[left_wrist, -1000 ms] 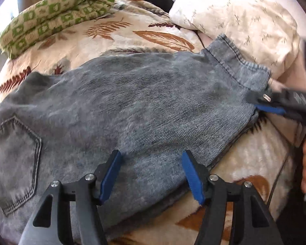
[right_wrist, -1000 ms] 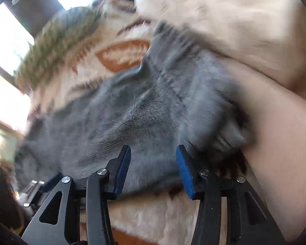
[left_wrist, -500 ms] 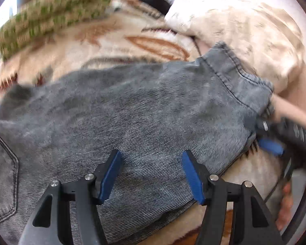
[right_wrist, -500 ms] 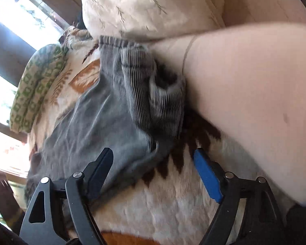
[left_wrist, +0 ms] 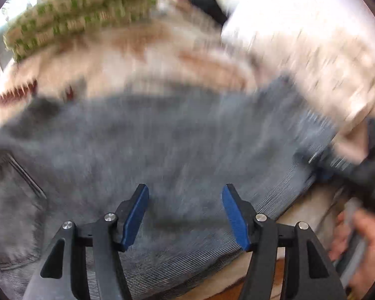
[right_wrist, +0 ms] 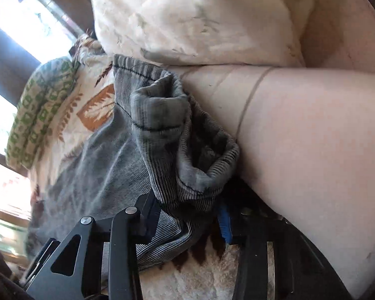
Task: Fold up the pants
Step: 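Grasp the jeans leg cuff with the right tool and lift it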
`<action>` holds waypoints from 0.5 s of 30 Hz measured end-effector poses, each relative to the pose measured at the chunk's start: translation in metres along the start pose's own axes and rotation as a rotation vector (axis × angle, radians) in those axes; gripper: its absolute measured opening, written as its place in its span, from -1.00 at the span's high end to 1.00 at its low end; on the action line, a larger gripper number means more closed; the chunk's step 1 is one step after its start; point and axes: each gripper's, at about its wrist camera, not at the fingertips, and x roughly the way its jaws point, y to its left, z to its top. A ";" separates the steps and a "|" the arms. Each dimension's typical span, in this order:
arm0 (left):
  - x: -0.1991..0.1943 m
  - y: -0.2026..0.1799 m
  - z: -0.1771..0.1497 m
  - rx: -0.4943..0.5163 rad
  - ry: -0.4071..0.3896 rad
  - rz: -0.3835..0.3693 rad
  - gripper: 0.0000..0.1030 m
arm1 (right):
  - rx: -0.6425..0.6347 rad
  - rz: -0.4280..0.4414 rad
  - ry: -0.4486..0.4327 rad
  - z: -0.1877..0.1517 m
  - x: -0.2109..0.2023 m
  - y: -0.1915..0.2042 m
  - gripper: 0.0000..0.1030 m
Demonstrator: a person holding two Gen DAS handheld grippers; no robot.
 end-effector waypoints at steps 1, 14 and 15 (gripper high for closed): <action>0.002 -0.004 -0.006 0.043 -0.035 0.021 -0.24 | -0.019 -0.005 -0.003 0.000 0.000 0.002 0.30; -0.039 0.098 0.002 -0.342 -0.052 -0.280 -0.22 | -0.691 0.155 -0.192 -0.049 -0.046 0.118 0.71; -0.038 0.107 0.002 -0.365 -0.055 -0.283 -0.22 | -0.751 0.157 -0.187 -0.059 -0.044 0.128 0.71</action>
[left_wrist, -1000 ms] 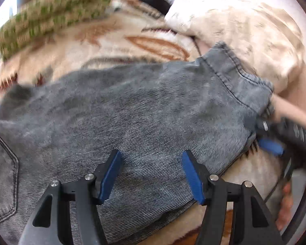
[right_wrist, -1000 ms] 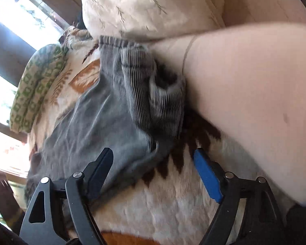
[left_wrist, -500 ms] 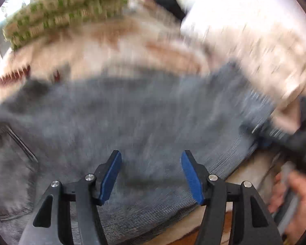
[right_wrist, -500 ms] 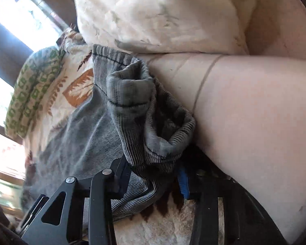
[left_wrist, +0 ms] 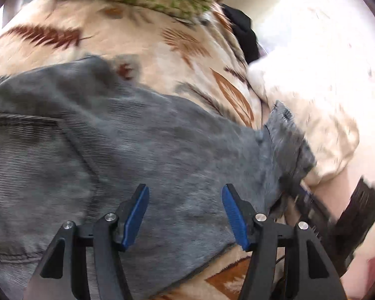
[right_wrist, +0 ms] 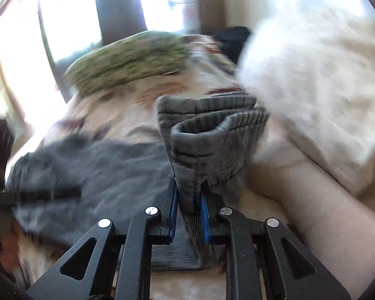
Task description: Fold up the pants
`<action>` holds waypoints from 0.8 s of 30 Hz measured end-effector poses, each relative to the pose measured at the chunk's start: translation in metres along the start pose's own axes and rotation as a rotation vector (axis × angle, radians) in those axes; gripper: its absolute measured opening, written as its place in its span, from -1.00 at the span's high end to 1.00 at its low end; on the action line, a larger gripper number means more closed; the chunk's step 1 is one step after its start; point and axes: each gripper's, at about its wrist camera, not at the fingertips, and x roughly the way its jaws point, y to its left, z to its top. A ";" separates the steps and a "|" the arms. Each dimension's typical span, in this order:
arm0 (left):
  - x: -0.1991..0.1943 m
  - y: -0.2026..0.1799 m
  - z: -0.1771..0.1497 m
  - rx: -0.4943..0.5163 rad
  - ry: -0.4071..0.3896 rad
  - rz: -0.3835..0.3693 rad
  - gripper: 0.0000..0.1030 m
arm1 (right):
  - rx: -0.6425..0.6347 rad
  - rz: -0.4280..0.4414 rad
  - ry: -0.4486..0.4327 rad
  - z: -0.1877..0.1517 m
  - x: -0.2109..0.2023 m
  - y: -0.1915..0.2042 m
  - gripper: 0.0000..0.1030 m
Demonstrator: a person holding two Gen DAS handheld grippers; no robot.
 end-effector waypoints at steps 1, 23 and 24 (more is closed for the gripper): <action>-0.001 0.005 0.002 -0.012 -0.005 0.006 -0.22 | -0.044 0.014 0.006 -0.002 0.002 0.011 0.72; 0.058 -0.048 0.014 0.129 0.127 0.109 0.22 | -0.257 0.112 0.072 -0.034 0.021 0.072 0.09; 0.059 -0.051 0.013 0.142 0.122 0.125 0.27 | -0.253 0.109 0.075 -0.034 0.023 0.071 0.06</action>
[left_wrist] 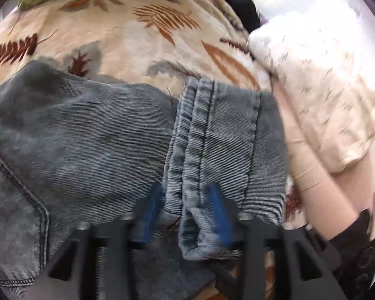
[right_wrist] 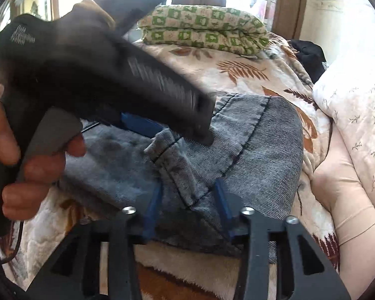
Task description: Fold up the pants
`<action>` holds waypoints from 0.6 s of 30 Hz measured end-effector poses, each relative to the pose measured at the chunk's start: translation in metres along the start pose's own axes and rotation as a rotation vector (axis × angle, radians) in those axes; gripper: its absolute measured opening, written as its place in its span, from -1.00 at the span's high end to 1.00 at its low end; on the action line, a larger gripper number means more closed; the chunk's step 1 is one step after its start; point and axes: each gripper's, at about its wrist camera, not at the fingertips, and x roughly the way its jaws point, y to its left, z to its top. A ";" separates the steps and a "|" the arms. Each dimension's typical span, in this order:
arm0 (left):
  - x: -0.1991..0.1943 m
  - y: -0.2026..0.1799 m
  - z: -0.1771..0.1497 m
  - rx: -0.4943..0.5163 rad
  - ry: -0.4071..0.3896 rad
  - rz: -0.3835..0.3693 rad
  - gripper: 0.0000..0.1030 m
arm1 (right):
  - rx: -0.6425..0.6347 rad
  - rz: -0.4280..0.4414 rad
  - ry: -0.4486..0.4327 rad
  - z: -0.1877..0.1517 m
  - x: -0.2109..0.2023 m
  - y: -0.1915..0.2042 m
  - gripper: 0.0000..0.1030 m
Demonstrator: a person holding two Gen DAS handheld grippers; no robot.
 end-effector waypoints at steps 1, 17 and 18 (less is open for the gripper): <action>0.000 -0.002 0.000 0.008 -0.009 0.003 0.38 | 0.011 0.005 0.012 0.000 0.004 -0.002 0.05; -0.036 0.025 -0.054 -0.170 -0.061 -0.039 0.41 | 0.023 0.164 0.057 -0.001 -0.017 0.011 0.49; -0.027 0.034 -0.057 -0.198 -0.042 -0.055 0.38 | -0.003 0.157 0.091 -0.004 -0.008 0.016 0.48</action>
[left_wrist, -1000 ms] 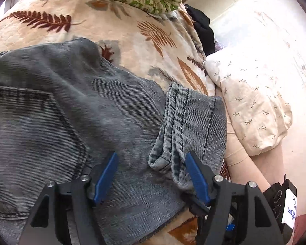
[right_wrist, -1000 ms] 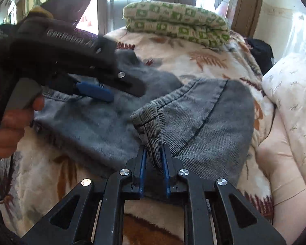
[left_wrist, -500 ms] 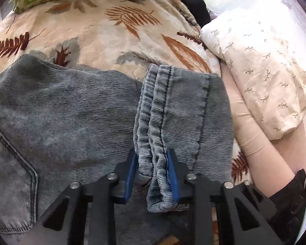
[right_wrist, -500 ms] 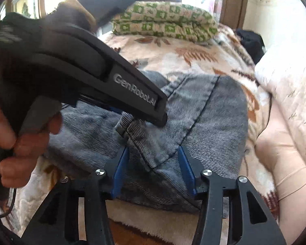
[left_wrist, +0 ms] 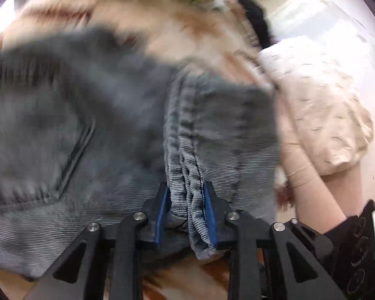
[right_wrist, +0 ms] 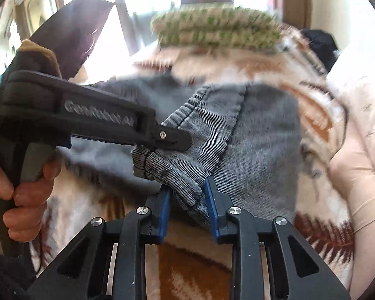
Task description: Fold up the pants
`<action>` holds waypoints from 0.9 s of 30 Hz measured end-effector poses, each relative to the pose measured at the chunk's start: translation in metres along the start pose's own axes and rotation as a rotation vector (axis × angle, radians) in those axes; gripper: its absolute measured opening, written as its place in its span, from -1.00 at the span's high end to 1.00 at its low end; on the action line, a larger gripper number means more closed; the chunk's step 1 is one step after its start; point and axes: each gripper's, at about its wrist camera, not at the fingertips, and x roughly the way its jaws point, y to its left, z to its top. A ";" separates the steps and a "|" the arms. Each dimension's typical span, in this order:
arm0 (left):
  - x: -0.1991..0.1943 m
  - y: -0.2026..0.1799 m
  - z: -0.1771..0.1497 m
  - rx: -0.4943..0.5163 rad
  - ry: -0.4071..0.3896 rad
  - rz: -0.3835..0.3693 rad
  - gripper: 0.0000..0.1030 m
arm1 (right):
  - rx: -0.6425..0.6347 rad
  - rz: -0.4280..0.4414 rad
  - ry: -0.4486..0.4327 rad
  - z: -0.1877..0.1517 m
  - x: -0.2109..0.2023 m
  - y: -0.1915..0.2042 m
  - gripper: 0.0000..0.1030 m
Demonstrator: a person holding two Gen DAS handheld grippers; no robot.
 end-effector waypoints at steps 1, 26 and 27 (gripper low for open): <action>0.003 0.007 -0.001 -0.018 -0.002 -0.028 0.36 | -0.016 -0.006 0.022 -0.002 0.006 0.002 0.45; -0.018 -0.022 0.020 0.139 -0.112 -0.006 0.76 | 0.475 0.044 -0.064 0.009 -0.025 -0.095 -0.10; -0.025 -0.025 0.015 0.136 -0.127 -0.023 0.77 | 0.483 0.041 -0.081 0.010 -0.029 -0.097 -0.10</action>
